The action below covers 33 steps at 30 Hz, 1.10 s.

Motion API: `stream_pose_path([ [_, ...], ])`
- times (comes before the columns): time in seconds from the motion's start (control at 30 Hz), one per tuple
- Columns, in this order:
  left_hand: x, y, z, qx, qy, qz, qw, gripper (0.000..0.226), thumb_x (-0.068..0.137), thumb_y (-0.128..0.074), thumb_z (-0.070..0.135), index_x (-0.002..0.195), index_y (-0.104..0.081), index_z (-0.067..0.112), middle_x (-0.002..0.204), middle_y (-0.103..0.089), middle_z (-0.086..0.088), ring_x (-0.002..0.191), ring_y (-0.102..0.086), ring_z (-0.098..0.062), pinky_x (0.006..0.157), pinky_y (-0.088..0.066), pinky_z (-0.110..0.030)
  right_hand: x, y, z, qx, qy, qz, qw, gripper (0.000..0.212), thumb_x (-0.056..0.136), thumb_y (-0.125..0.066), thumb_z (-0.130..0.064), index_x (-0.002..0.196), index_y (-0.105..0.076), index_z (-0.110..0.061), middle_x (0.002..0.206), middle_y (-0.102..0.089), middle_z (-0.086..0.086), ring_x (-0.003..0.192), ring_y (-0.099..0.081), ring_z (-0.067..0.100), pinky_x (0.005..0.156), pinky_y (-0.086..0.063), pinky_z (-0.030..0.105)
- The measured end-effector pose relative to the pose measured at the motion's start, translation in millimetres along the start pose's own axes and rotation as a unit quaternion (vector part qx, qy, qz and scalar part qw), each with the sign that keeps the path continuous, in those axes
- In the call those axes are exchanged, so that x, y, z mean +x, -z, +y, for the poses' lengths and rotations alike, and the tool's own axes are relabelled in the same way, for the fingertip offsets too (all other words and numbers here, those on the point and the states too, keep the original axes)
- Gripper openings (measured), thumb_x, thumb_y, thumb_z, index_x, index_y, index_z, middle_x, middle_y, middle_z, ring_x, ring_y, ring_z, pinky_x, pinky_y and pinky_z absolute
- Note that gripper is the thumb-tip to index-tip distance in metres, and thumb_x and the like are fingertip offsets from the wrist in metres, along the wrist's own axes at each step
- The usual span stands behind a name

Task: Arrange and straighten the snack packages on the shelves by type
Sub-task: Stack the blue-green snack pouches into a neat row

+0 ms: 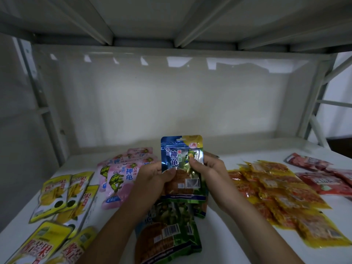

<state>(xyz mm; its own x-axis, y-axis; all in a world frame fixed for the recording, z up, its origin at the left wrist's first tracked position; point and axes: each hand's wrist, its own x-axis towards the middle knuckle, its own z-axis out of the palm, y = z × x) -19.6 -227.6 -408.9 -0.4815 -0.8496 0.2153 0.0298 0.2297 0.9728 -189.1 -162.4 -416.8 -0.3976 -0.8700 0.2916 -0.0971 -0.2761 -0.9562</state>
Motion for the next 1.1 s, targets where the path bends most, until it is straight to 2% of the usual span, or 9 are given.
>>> stream_pose_path([
  [0.1, 7, 10, -4, 0.044, -0.002, 0.028, 0.999, 0.016, 0.097, -0.069, 0.008, 0.083, -0.075, 0.001, 0.076, -0.077, -0.014, 0.064, -0.07, -0.026, 0.06, -0.054, -0.032, 5, -1, 8, -0.064, -0.017, 0.0, 0.998, 0.073, 0.082, -0.08, -0.051, 0.103, -0.057, 0.016, 0.104, -0.058, 0.046, 0.089, -0.06, 0.061, 0.084, -0.054, 0.062],
  [0.27, 14, 27, -20, 0.223, -0.099, 0.076, 0.967, 0.068, 0.099, -0.07, 0.028, 0.044, -0.034, 0.011, 0.042, -0.029, -0.003, 0.038, -0.034, -0.02, 0.053, -0.043, -0.033, 7, 10, 12, -0.129, -0.045, 0.042, 0.99, 0.006, 0.097, -0.073, -0.016, 0.1, -0.074, -0.011, 0.089, -0.073, 0.015, 0.09, -0.069, 0.025, 0.077, -0.051, 0.029],
  [0.33, 13, 30, -20, 0.344, -0.111, 0.117, 0.925, 0.072, 0.1, -0.064, 0.044, 0.041, -0.033, 0.015, 0.039, -0.027, 0.003, 0.038, -0.036, -0.018, 0.055, -0.045, -0.029, 5, 13, 13, -0.203, -0.026, 0.057, 0.977, 0.007, 0.098, -0.069, -0.018, 0.094, -0.074, -0.02, 0.094, -0.074, -0.004, 0.094, -0.068, 0.015, 0.075, -0.05, 0.027],
  [0.5, 14, 40, -29, 0.511, -0.122, 0.195, 0.828, 0.07, 0.097, -0.054, 0.054, 0.046, -0.046, 0.007, 0.04, -0.043, -0.004, 0.041, -0.051, -0.02, 0.053, -0.053, -0.029, 1, 19, 15, -0.502, 0.008, 0.056, 0.863, 0.018, 0.1, -0.061, -0.027, 0.105, -0.077, -0.021, 0.112, -0.071, 0.002, 0.108, -0.06, 0.026, 0.087, -0.052, 0.038],
  [0.6, 14, 30, -36, 0.472, -0.234, 0.162, 0.834, 0.052, 0.093, -0.048, 0.051, 0.053, -0.036, 0.02, 0.045, -0.041, 0.0, 0.042, -0.041, -0.007, 0.046, -0.031, -0.02, -1, 23, 10, -0.593, -0.027, 0.029, 0.804, 0.033, 0.101, -0.054, -0.038, 0.126, -0.07, -0.024, 0.131, -0.06, 0.002, 0.119, -0.049, 0.027, 0.093, -0.041, 0.037],
  [0.7, 24, 12, -37, 0.41, -0.293, 0.078, 0.861, 0.028, 0.096, -0.05, 0.044, 0.074, -0.057, 0.029, 0.07, -0.056, 0.012, 0.067, -0.052, -0.004, 0.058, -0.041, -0.027, -2, 25, 8, -0.621, -0.057, 0.018, 0.781, 0.05, 0.102, -0.048, -0.059, 0.133, -0.063, -0.023, 0.138, -0.053, 0.002, 0.127, -0.042, 0.027, 0.101, -0.036, 0.041],
  [0.87, 49, -7, -42, 0.44, -0.195, -0.049, 0.875, 0.047, 0.096, -0.049, 0.057, 0.127, -0.064, 0.026, 0.12, -0.064, 0.008, 0.114, -0.056, -0.013, 0.097, -0.047, -0.037, 0, 27, 14, -0.653, -0.107, -0.048, 0.748, 0.072, 0.095, -0.033, -0.081, 0.13, -0.06, -0.024, 0.139, -0.047, 0.004, 0.131, -0.036, 0.029, 0.107, -0.029, 0.046],
  [1.03, 46, -11, -52, 0.447, -0.13, -0.03, 0.885, 0.009, 0.087, -0.051, 0.044, 0.088, -0.046, 0.037, 0.086, -0.043, 0.012, 0.09, -0.047, -0.018, 0.075, -0.037, -0.033, 2, 30, 14, -0.633, -0.124, -0.055, 0.762, 0.079, 0.086, -0.038, -0.09, 0.129, -0.058, -0.026, 0.136, -0.045, 0.001, 0.13, -0.035, 0.027, 0.104, -0.028, 0.045],
  [1.1, 43, -10, -50, 0.442, -0.124, -0.048, 0.887, 0.022, 0.085, -0.054, 0.038, 0.078, -0.033, 0.037, 0.082, -0.039, 0.011, 0.085, -0.041, -0.018, 0.07, -0.031, -0.033, 3, 31, 13, -0.615, -0.121, -0.036, 0.778, 0.078, 0.084, -0.047, -0.089, 0.131, -0.054, -0.027, 0.133, -0.045, 0.0, 0.127, -0.036, 0.026, 0.1, -0.029, 0.042],
])
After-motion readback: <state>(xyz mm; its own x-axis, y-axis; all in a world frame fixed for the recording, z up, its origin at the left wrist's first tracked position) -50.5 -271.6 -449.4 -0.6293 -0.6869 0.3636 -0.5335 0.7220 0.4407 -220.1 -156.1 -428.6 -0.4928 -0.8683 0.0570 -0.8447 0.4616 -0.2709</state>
